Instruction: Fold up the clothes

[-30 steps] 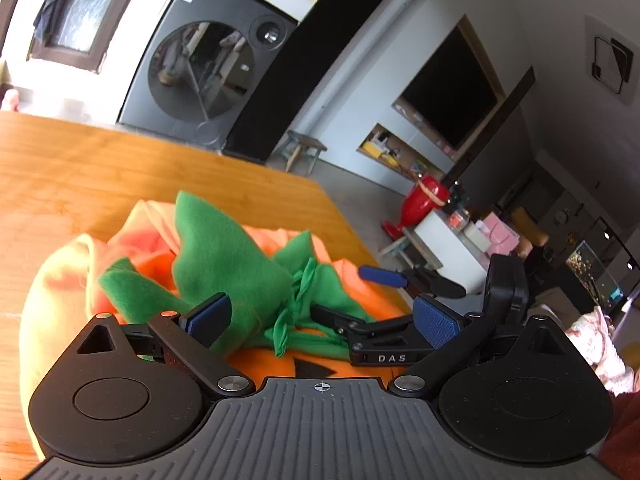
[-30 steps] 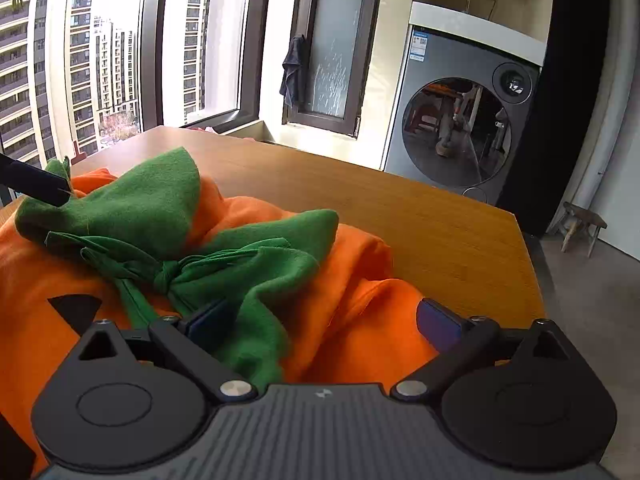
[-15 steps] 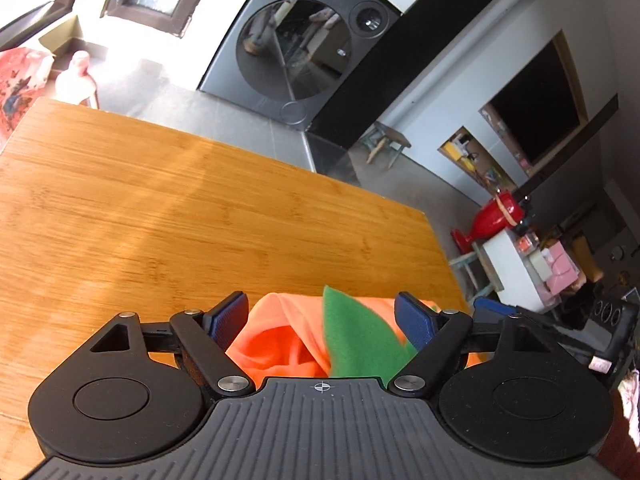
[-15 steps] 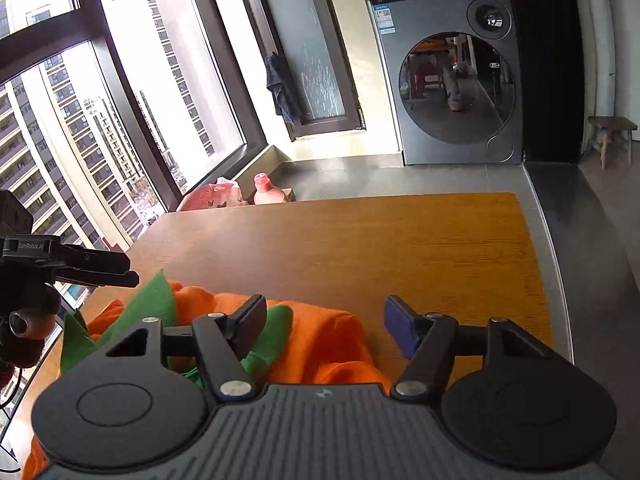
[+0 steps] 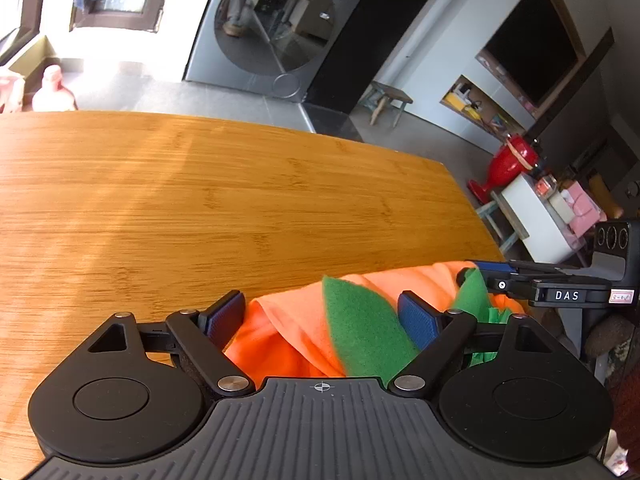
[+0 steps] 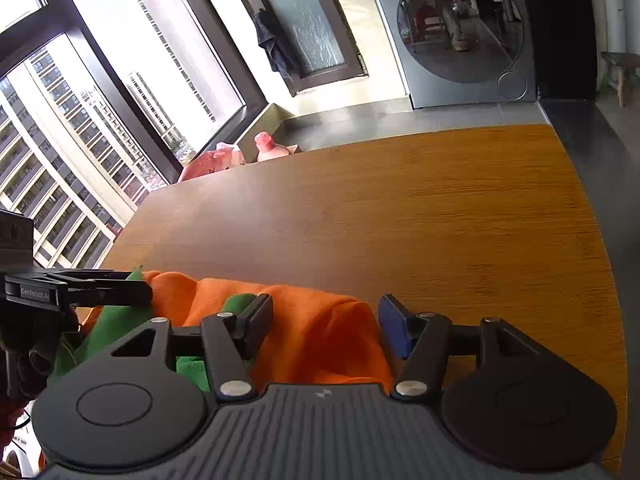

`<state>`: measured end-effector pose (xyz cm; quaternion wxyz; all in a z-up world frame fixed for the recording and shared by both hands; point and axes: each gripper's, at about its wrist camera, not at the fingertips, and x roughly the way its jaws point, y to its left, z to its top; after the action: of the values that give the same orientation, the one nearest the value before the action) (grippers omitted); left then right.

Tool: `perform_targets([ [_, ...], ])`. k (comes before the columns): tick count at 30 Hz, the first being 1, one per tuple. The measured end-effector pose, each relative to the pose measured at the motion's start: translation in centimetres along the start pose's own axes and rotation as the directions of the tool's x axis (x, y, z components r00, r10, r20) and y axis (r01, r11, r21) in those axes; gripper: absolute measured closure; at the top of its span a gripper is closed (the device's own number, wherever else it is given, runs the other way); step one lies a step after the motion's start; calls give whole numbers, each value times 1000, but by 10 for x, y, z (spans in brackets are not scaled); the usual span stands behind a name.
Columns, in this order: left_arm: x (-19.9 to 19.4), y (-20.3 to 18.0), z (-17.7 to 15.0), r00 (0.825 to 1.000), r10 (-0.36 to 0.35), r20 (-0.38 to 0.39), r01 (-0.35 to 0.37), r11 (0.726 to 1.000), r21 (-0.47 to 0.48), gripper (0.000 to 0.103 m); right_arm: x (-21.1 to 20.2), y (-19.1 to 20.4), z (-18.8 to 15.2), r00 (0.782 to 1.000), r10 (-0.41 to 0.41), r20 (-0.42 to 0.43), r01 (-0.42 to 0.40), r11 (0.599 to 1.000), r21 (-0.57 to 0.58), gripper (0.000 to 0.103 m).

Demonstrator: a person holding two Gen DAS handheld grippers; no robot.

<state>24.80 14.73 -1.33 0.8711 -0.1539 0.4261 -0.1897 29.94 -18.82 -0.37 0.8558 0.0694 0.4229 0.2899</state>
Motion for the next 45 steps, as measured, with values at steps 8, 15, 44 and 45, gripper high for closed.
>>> perform_targets([
  [8, 7, -16, -7, 999, 39, 12, -40, 993, 111, 71, 20, 29, 4, 998, 53, -27, -56, 991, -122, 88],
  [15, -23, -19, 26, 991, 49, 127, -59, 995, 75, 87, -3, 57, 45, 992, 76, 103, -54, 979, -198, 95],
  [44, -113, -106, -144, 993, 1, 114, -28, 971, 235, 66, -141, 91, -107, 973, 99, 207, -34, 954, -299, 77],
  [45, -112, -105, -144, 994, -4, 111, -22, 972, 232, 65, -146, 90, -103, 968, 112, 224, -46, 959, -280, 76],
])
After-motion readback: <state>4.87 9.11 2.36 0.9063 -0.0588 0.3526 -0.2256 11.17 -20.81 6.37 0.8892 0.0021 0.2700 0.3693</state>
